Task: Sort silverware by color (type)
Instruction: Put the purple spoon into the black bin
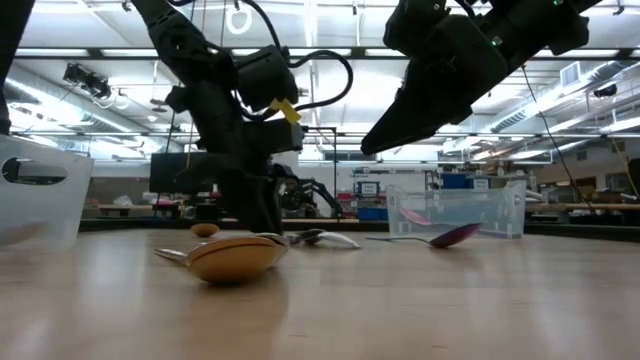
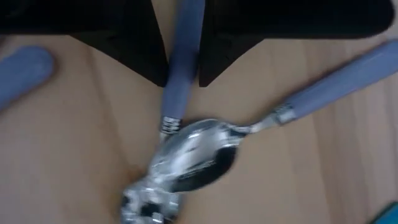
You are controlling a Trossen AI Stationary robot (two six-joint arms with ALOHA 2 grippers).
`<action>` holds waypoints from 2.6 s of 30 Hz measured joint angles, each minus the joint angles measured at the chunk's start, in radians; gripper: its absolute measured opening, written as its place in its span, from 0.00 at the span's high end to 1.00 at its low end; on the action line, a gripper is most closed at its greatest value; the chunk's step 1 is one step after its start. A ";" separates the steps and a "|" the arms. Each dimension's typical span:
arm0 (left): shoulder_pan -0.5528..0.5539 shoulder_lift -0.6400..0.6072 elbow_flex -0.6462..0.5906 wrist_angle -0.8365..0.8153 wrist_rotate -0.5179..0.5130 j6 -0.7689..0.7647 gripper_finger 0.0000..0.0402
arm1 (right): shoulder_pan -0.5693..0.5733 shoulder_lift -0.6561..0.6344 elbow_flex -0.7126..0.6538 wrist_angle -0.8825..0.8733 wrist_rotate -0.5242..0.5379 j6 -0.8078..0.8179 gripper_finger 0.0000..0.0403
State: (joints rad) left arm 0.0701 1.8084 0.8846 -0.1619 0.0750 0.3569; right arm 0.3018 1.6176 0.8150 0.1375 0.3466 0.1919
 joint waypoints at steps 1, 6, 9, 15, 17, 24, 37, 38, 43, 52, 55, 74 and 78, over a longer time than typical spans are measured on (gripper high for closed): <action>-0.003 0.000 0.000 -0.009 0.000 0.001 0.78 | 0.000 0.000 0.000 0.000 0.000 -0.003 0.51; -0.013 0.000 -0.002 -0.026 0.003 -0.002 0.86 | -0.001 0.000 0.000 0.001 0.000 -0.017 0.51; -0.023 0.000 -0.002 -0.028 0.001 -0.005 0.86 | -0.005 0.000 0.000 0.002 0.000 -0.035 0.51; -0.058 -0.024 -0.006 -0.047 -0.026 -0.069 0.86 | -0.024 0.000 0.000 0.003 0.000 -0.067 0.51; -0.068 -0.039 -0.008 -0.059 -0.024 -0.114 0.86 | -0.031 0.000 0.000 0.004 0.001 -0.089 0.51; -0.106 -0.126 -0.011 -0.104 -0.020 -0.247 0.91 | -0.061 0.000 0.000 0.007 0.001 -0.147 0.51; -0.153 -0.237 -0.009 -0.171 -0.094 -0.402 0.96 | -0.118 -0.063 0.000 0.035 0.019 -0.292 0.51; -0.153 -0.233 -0.009 -0.172 -0.106 -0.415 0.94 | -0.123 -0.068 0.000 0.035 0.011 -0.293 0.51; -0.159 -0.200 -0.007 -0.125 -0.127 -0.451 0.81 | -0.144 -0.068 0.000 0.053 -0.055 -0.300 0.51; -0.158 -0.094 -0.009 -0.142 -0.127 -0.422 0.67 | -0.152 -0.067 0.000 0.070 -0.091 -0.294 0.51; -0.158 -0.074 -0.006 -0.148 -0.129 -0.411 0.67 | -0.151 -0.067 0.000 0.071 -0.107 -0.290 0.51; -0.158 -0.026 0.003 -0.208 -0.125 -0.352 0.87 | -0.151 -0.067 0.000 0.063 -0.134 -0.247 0.51; -0.162 -0.035 0.024 -0.244 -0.146 -0.362 0.87 | -0.151 -0.067 0.000 0.052 -0.134 -0.247 0.51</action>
State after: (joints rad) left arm -0.0918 1.7735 0.9089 -0.4057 -0.0715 -0.0049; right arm 0.1509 1.5509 0.8154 0.1891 0.2129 -0.0551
